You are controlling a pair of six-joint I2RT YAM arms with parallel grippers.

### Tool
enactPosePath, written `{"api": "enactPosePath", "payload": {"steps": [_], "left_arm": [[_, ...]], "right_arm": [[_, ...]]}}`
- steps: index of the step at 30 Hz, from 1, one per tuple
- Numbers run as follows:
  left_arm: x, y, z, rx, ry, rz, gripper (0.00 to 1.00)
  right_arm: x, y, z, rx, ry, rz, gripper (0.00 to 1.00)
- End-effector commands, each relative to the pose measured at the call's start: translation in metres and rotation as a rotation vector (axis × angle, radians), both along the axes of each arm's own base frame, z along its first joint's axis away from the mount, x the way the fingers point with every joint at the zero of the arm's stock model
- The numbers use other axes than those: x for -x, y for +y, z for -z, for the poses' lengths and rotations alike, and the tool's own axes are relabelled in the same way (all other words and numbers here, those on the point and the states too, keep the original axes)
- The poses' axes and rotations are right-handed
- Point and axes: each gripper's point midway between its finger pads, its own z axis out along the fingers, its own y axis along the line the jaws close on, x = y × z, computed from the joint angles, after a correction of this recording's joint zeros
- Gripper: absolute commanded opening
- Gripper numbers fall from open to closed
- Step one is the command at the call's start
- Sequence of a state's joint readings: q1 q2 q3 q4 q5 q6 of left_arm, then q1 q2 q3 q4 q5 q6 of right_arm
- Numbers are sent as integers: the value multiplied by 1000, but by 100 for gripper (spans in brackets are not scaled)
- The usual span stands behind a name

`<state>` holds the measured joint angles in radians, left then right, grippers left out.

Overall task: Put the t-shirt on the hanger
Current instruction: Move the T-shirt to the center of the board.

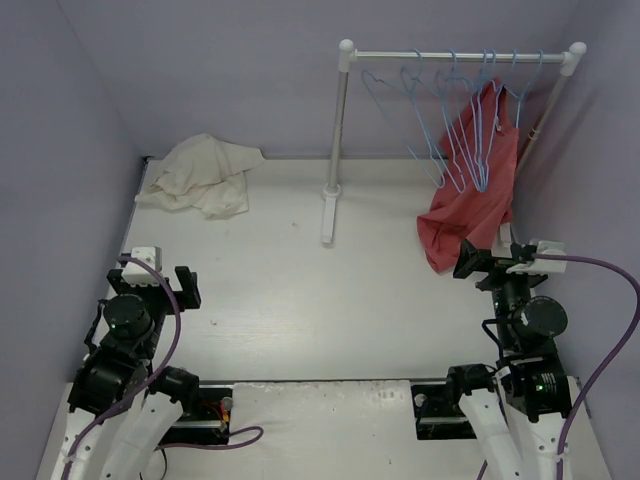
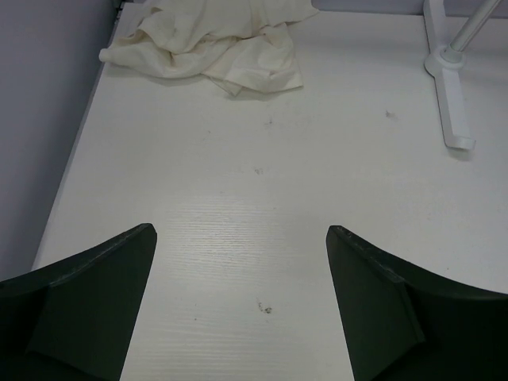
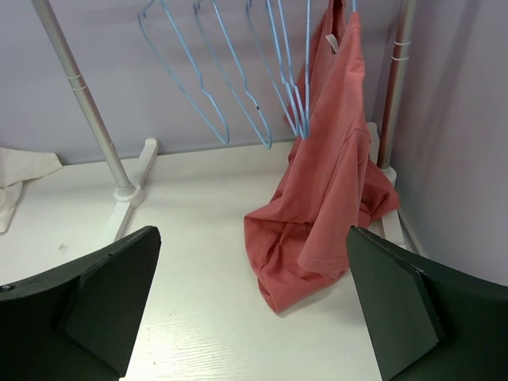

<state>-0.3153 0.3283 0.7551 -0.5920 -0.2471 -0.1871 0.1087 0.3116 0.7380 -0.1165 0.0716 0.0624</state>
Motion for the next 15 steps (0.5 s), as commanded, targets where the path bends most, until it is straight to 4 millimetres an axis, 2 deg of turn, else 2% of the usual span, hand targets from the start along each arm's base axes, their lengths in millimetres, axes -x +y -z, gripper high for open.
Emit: {"api": "enactPosePath", "payload": {"steps": [1, 5, 8, 12, 14, 15], "left_arm": [[-16, -8, -9, 20, -13, 7, 84], [-24, -14, -4, 40, 29, 13, 84], [-38, -17, 0, 50, 75, -13, 84], [-71, -16, -2, 65, 123, -97, 84], [-99, -19, 2, 86, 166, -139, 84], [-114, -19, -5, 109, 151, -156, 84]], "right_arm": [[-6, 3, -20, -35, -71, -7, 100], [-7, 6, -18, -49, -72, -23, 100], [-8, 11, -20, -59, -71, -46, 100], [-12, 22, -18, -7, -53, -112, 100], [-15, 23, -15, -18, -36, -112, 100], [-16, 24, -14, -24, -32, -113, 100]]}}
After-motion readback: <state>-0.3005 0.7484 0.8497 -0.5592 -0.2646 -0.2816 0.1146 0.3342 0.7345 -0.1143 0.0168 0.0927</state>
